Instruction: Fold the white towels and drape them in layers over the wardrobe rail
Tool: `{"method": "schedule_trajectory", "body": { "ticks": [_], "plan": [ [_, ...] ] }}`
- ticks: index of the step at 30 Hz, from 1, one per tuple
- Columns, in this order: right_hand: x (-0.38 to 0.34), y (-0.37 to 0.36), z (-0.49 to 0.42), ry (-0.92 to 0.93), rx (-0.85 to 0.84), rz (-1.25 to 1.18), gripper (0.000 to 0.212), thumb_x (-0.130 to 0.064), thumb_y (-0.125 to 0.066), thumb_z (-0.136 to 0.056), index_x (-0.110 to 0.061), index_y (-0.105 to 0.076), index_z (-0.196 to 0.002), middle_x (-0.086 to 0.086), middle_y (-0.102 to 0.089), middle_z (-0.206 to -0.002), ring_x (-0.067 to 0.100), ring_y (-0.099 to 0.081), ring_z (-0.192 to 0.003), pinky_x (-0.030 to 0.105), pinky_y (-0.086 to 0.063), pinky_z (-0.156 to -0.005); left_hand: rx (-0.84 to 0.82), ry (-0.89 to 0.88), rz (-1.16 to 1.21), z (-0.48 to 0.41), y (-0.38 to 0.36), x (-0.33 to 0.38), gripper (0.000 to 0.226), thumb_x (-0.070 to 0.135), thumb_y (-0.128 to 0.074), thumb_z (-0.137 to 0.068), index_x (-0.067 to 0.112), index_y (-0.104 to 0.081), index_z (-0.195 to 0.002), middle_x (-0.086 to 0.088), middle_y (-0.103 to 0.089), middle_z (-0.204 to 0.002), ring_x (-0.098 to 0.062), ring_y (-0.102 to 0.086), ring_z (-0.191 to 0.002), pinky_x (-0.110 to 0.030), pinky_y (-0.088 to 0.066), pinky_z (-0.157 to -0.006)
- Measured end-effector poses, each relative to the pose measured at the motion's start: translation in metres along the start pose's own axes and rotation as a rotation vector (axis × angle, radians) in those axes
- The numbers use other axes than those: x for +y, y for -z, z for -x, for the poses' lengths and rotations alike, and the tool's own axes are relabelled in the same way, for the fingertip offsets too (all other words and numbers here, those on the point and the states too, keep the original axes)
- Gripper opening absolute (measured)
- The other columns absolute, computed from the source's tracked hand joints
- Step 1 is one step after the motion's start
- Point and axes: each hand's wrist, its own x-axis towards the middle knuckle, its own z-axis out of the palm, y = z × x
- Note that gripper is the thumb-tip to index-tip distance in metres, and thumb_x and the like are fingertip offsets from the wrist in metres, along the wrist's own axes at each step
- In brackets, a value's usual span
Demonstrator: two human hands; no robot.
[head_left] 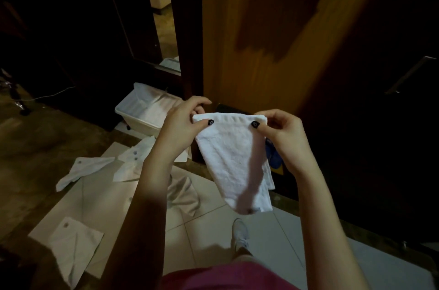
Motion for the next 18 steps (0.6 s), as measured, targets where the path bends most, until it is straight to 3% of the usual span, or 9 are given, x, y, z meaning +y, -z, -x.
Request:
{"method": "schedule_trajectory", "body": {
  "ticks": [3,6,8,12,16,18],
  "plan": [
    [-0.002,0.001,-0.006,0.033,-0.055,0.042,0.008,-0.007,-0.068,-0.089,-0.010,-0.073,-0.094,0.001,-0.074,-0.093,0.017,-0.070,-0.091,0.031,-0.057,-0.078,-0.159,-0.029,-0.140,-0.010,0.001,0.008,0.041,0.017,-0.070,-0.084,0.031,-0.064,-0.122,0.020,-0.058,-0.101,-0.007,-0.052,-0.097,-0.017,-0.039,-0.077],
    [-0.002,0.000,-0.014,0.038,-0.053,0.052,0.010,-0.007,-0.067,-0.090,-0.012,-0.073,-0.094,0.002,-0.074,-0.093,0.018,-0.070,-0.093,0.037,-0.056,-0.084,-0.257,-0.037,-0.202,-0.016,-0.004,0.010,0.034,0.020,-0.070,-0.085,0.028,-0.069,-0.118,0.017,-0.062,-0.111,-0.005,-0.055,-0.102,-0.021,-0.043,-0.084],
    [-0.001,0.001,-0.019,0.061,-0.043,0.078,0.010,-0.006,-0.066,-0.090,-0.014,-0.072,-0.093,0.001,-0.074,-0.092,0.016,-0.069,-0.092,0.036,-0.055,-0.083,-0.245,-0.016,-0.246,-0.017,-0.008,0.012,0.028,0.023,-0.066,-0.086,0.032,-0.071,-0.112,0.018,-0.067,-0.105,-0.004,-0.059,-0.094,-0.027,-0.048,-0.080],
    [-0.001,0.003,-0.027,0.105,-0.056,0.111,0.014,-0.004,-0.067,-0.089,-0.017,-0.071,-0.092,-0.005,-0.072,-0.087,0.008,-0.067,-0.088,0.026,-0.052,-0.076,-0.271,0.018,-0.096,-0.024,-0.019,0.021,0.025,0.014,-0.059,-0.087,0.028,-0.075,-0.101,0.013,-0.069,-0.084,-0.005,-0.064,-0.067,-0.019,-0.050,-0.060],
    [0.000,0.007,-0.035,0.075,-0.038,0.112,0.021,-0.006,-0.069,-0.087,-0.027,-0.070,-0.091,0.001,-0.074,-0.087,0.016,-0.069,-0.089,0.035,-0.055,-0.080,-0.249,-0.032,-0.089,-0.034,-0.029,0.017,0.019,0.011,-0.058,-0.088,0.020,-0.074,-0.091,0.004,-0.064,-0.084,-0.008,-0.060,-0.077,-0.033,-0.049,-0.071],
    [0.002,0.008,-0.039,0.039,0.020,0.102,0.021,-0.011,-0.073,-0.085,-0.031,-0.069,-0.091,0.011,-0.073,-0.086,0.020,-0.070,-0.088,0.035,-0.056,-0.081,-0.279,-0.035,-0.069,-0.040,-0.030,0.014,0.017,0.013,-0.059,-0.089,0.022,-0.073,-0.092,0.004,-0.062,-0.087,-0.007,-0.058,-0.080,-0.030,-0.047,-0.072]
  ]
}}
